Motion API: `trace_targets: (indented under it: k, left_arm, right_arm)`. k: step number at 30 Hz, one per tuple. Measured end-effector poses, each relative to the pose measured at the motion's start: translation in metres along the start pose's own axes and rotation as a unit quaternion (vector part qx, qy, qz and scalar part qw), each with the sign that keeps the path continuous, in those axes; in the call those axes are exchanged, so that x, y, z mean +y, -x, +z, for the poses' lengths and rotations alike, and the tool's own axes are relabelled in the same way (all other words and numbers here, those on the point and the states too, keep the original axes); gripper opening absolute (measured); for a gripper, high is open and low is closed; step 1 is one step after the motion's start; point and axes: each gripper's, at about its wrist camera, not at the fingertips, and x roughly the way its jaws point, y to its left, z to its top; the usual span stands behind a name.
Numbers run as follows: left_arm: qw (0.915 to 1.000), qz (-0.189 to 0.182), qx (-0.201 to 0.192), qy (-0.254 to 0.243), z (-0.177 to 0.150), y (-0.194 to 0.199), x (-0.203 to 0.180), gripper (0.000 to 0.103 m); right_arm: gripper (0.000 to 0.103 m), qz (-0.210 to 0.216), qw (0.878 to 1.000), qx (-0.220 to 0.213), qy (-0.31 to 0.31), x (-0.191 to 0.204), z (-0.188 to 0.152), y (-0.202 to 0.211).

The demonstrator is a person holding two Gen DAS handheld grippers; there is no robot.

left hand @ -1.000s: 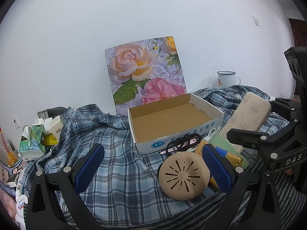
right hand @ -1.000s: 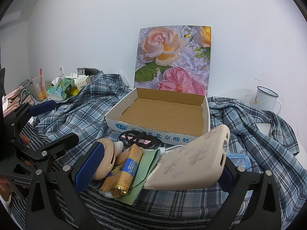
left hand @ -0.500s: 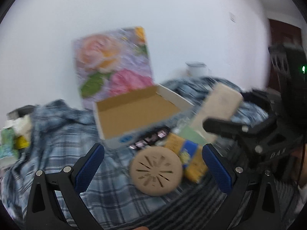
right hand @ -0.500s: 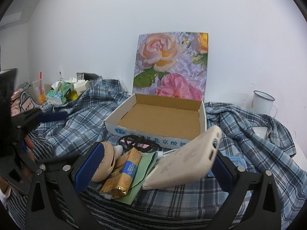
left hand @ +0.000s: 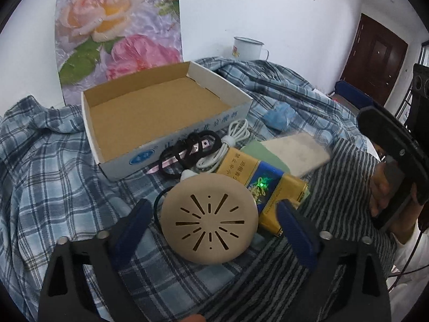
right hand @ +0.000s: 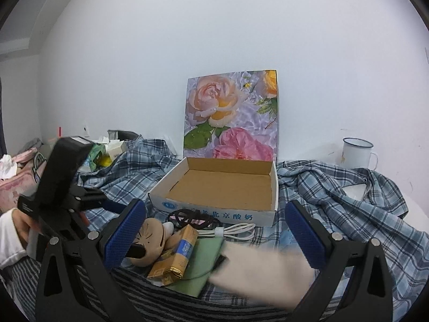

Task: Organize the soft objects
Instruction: 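Grasp the beige round puck with the left gripper while the right gripper grasps the cream phone case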

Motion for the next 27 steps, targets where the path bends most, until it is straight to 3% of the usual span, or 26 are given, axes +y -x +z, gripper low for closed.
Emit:
trace_targets:
  k: [8, 11, 18, 22, 27]
  left_arm:
    - [0.9993, 0.005, 0.037, 0.004, -0.001, -0.020, 0.007, 0.094]
    - [0.9988, -0.006, 0.047, 0.013, -0.003, -0.026, 0.011, 0.085]
    - [0.9987, -0.032, 0.030, 0.025, -0.005, -0.021, 0.016, 0.083]
    - [0.9993, -0.031, 0.015, 0.018, -0.006, -0.014, 0.013, 0.083]
    - [0.9995, -0.029, -0.001, 0.014, -0.006, -0.006, 0.011, 0.083]
  right_arm:
    - [0.103, 0.016, 1.000, 0.018, 0.011, 0.005, 0.000, -0.004]
    - [0.103, 0.032, 0.999, 0.036, 0.011, 0.005, -0.002, -0.010]
    - [0.103, 0.115, 0.990, 0.081, 0.003, -0.006, 0.000, -0.014]
    - [0.103, 0.141, 0.977, 0.129, 0.097, -0.014, 0.004, -0.016]
    - [0.103, 0.172, 0.942, 0.226, 0.180, -0.037, -0.011, -0.048]
